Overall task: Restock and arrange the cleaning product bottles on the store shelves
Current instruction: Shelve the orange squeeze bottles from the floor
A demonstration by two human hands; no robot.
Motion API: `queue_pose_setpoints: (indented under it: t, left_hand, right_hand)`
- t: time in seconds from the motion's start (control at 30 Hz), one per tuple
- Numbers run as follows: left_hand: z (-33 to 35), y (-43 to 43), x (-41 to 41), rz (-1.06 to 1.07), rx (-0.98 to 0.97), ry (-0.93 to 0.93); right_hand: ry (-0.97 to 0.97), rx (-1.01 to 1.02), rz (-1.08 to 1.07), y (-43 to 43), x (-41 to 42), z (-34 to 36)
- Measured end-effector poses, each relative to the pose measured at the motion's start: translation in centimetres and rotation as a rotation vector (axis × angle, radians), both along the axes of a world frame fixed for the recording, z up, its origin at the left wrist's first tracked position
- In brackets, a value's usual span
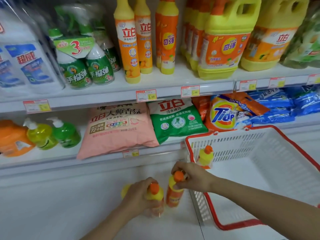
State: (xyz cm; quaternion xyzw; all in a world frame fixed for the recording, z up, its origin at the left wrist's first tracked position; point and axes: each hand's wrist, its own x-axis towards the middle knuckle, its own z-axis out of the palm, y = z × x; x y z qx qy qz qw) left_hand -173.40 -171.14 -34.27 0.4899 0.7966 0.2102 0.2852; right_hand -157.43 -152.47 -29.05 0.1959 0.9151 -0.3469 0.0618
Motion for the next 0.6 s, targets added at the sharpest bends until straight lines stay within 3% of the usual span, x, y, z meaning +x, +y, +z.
queue_pose_setpoints:
  t: [0.17, 0.4, 0.6]
  left_hand:
    - [5.6, 1.3, -0.8, 0.149, 0.321, -0.115]
    - [18.3, 5.6, -2.5, 0.293, 0.801, -0.098]
    - [27.6, 10.2, -3.9, 0.225, 1.055, -0.004]
  right_hand:
    - [0.245, -0.095, -0.074, 2.0, -0.1, 6.1]
    - [0.639, -0.079, -0.195, 5.5, -0.5, 17.4]
    - [0.966, 0.058, -0.289, 9.0, -1.7, 25.6]
